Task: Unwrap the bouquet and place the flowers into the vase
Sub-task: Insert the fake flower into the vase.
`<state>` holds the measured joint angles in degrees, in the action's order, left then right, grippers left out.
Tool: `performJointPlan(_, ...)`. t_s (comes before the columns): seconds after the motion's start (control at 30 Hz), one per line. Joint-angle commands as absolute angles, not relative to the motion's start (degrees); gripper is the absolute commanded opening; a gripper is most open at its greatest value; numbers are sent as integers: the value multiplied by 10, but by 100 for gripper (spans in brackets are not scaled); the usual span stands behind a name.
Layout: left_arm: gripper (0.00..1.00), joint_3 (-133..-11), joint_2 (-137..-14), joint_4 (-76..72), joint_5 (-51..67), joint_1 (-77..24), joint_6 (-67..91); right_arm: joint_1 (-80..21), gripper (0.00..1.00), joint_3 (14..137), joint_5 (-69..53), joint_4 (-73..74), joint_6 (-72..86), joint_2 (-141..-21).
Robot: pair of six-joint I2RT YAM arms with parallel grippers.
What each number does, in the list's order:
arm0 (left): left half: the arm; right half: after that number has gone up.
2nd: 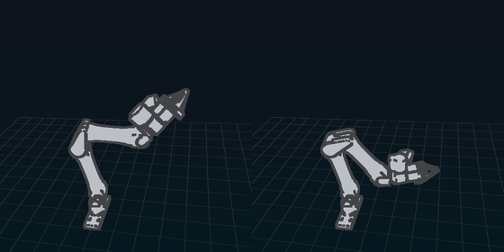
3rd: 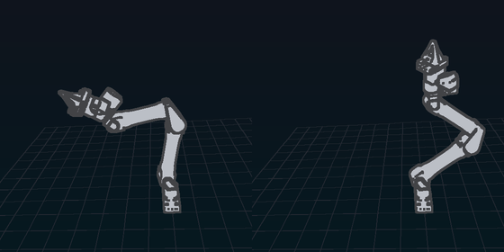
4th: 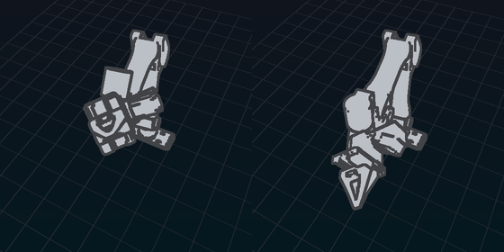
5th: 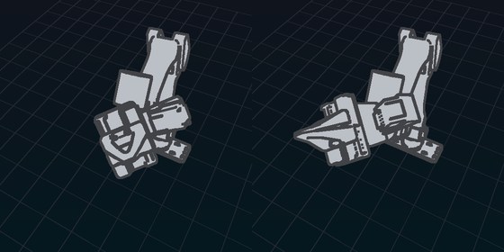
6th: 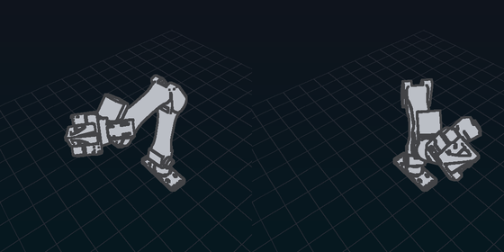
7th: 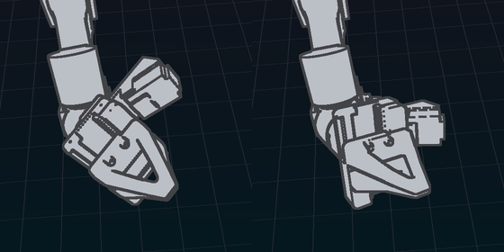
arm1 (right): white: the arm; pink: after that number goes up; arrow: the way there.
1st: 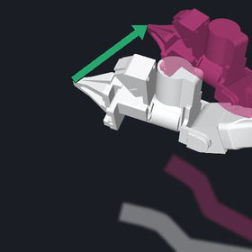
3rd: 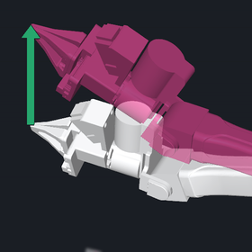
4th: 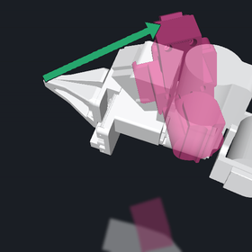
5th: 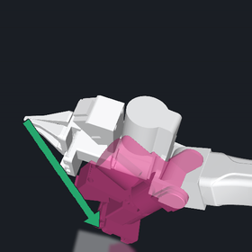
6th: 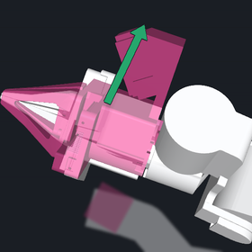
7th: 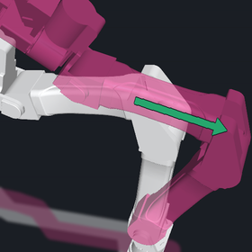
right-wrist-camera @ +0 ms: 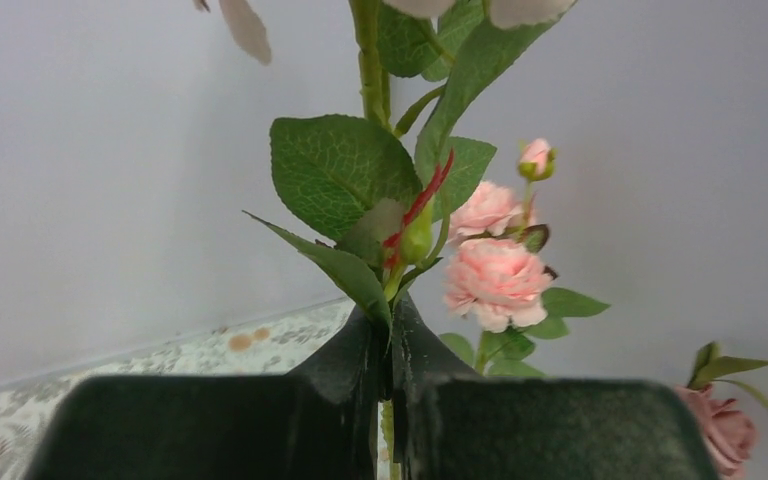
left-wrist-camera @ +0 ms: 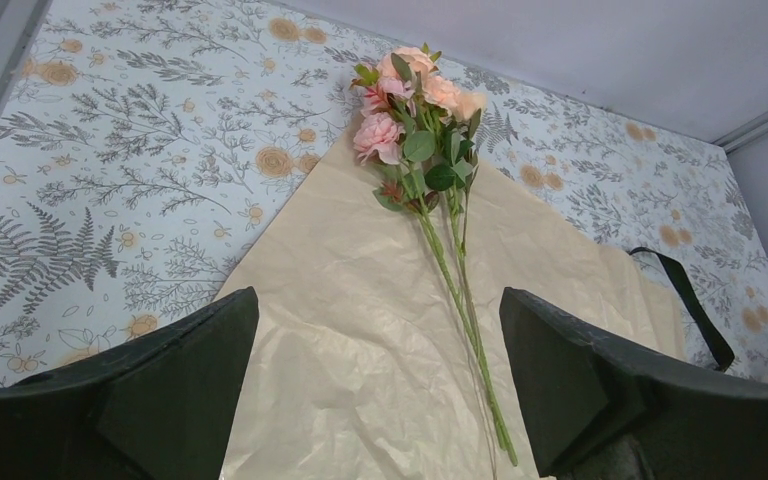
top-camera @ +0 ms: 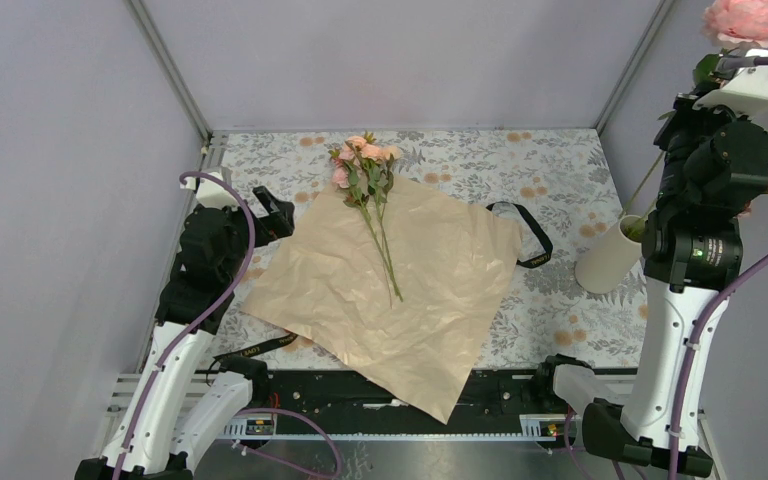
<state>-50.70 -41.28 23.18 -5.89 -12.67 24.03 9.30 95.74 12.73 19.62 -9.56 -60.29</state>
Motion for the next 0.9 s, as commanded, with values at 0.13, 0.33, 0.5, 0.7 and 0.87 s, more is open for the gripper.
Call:
performJointPlan(0.13,99,-509,-406,223,-86,-123,227,139,0,929,187,108,-104,-610)
performJointPlan(0.33,99,-510,-409,226,-92,-123,223,182,0,880,163,63,-57,-619)
performJointPlan(0.5,99,-510,-409,226,-92,-123,222,187,0,834,183,31,-43,-618)
performJointPlan(0.7,99,-510,-411,226,-91,-123,222,187,0,749,250,-10,-39,-607)
performJointPlan(0.87,99,-509,-414,224,-93,-123,223,187,0,693,276,-43,-42,-604)
